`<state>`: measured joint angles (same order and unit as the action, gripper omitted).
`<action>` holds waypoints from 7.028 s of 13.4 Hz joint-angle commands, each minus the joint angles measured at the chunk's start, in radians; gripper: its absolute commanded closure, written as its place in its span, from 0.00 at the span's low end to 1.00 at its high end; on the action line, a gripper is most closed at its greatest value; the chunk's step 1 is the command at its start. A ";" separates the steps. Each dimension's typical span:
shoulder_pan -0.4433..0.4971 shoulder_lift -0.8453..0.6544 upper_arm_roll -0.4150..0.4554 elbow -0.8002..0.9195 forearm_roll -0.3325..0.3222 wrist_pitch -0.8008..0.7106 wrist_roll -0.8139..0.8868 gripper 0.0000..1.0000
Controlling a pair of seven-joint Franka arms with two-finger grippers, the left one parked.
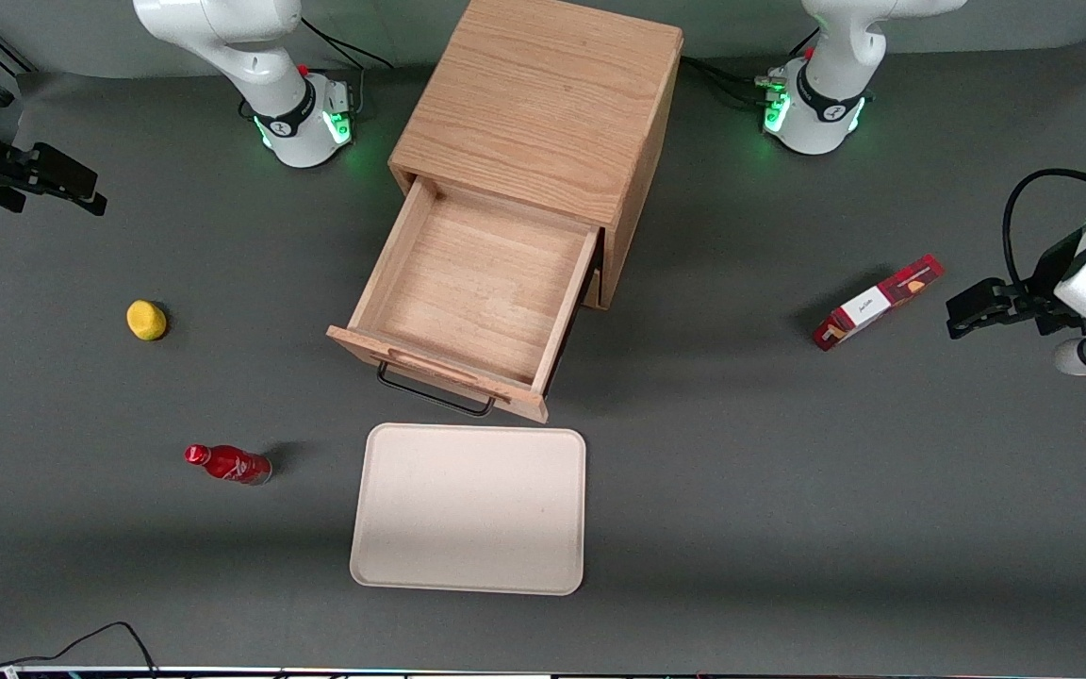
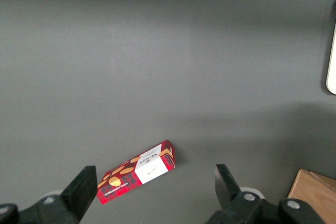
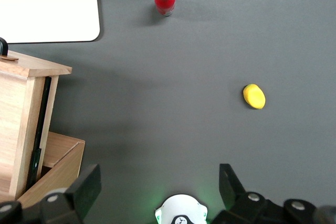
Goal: Close top drawer
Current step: 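Move the right gripper toward the open wooden drawer's front panel, then lower the right gripper beside the drawer's black handle at the front panel, then push the drawer front with the right gripper into the wooden cabinet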
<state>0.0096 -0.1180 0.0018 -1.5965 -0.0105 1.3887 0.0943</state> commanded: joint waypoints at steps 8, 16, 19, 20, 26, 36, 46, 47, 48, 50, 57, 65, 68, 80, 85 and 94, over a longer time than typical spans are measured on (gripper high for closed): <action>0.000 0.014 -0.005 0.112 0.024 -0.062 -0.039 0.00; 0.010 0.400 0.128 0.591 0.107 -0.093 -0.067 0.00; -0.003 0.497 0.179 0.626 0.301 0.068 -0.109 0.00; 0.009 0.518 0.187 0.627 0.329 0.140 -0.136 0.00; 0.015 0.696 0.276 0.622 0.276 0.228 -0.602 0.00; 0.098 0.905 0.296 0.658 0.196 0.233 -0.723 0.00; 0.161 0.959 0.293 0.649 0.173 0.240 -0.702 0.00; 0.171 0.963 0.297 0.649 0.135 0.240 -0.700 0.00; 0.174 0.971 0.297 0.649 0.129 0.242 -0.688 0.00; 0.176 0.974 0.297 0.649 0.126 0.247 -0.683 0.00; 0.182 0.968 0.316 0.624 0.086 0.247 -0.639 0.00; 0.173 0.925 0.446 0.529 0.020 0.245 -0.573 0.00; 0.168 0.874 0.469 0.446 0.023 0.247 -0.571 0.00; 0.115 0.655 0.576 0.073 0.075 0.386 -0.538 0.00; 0.113 0.615 0.616 0.020 0.102 0.397 -0.527 0.00; 0.115 0.600 0.684 -0.039 0.104 0.443 -0.441 0.00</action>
<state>0.1369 0.5107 0.6573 -1.5956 0.0683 1.8155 -0.3806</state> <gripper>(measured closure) 0.000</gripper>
